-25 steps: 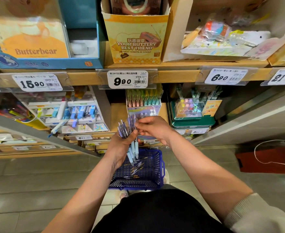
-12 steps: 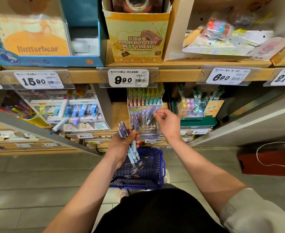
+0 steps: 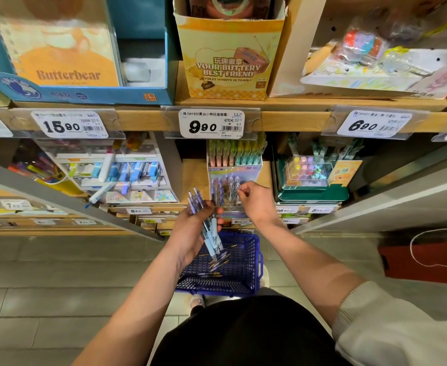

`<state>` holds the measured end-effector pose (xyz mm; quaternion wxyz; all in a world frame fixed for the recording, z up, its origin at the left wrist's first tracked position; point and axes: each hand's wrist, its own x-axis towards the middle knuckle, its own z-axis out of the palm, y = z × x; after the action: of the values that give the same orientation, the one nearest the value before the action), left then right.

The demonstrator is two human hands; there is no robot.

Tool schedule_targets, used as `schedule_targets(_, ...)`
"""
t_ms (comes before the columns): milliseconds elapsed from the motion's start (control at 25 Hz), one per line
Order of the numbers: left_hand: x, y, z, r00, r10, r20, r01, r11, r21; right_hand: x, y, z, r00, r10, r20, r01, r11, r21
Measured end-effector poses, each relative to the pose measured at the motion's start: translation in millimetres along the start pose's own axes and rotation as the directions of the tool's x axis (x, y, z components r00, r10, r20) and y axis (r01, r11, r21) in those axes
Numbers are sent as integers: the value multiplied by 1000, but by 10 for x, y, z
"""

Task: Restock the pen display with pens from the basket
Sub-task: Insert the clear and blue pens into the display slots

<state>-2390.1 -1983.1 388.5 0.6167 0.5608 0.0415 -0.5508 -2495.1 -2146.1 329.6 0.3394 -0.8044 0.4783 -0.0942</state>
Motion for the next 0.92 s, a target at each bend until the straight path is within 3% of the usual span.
schedule_targets(240, -27, 8, 12, 999, 18, -36, -17, 1000, 24, 1, -48, -43, 988, 140, 70, -138, 990, -34)
schedule_targets(360, -38, -8, 10, 999, 29, -24, -28, 999, 43, -136, -111, -177, 985, 152, 80, -165, 967, 194)
schedule_targets(480, -52, -28, 44, 999, 24, 31, -27, 996, 84, -324, -269, -312, 953, 79, 292, -242, 780, 578)
schedule_targets(640, -74, -66, 86, 996, 21, 86, -28, 996, 82, -367, -392, -374, 895, 74, 439, -375, 656, 655)
schedule_targets(800, -60, -47, 72, 999, 25, 47, -29, 996, 89, -313, -231, -536, 943, 134, 304, -330, 477, 815)
schedule_targets(920, -77, -35, 2, 1000, 13, 4, -14, 998, 68, -231, -49, -590, 945, 306, 110, -255, 486, 836)
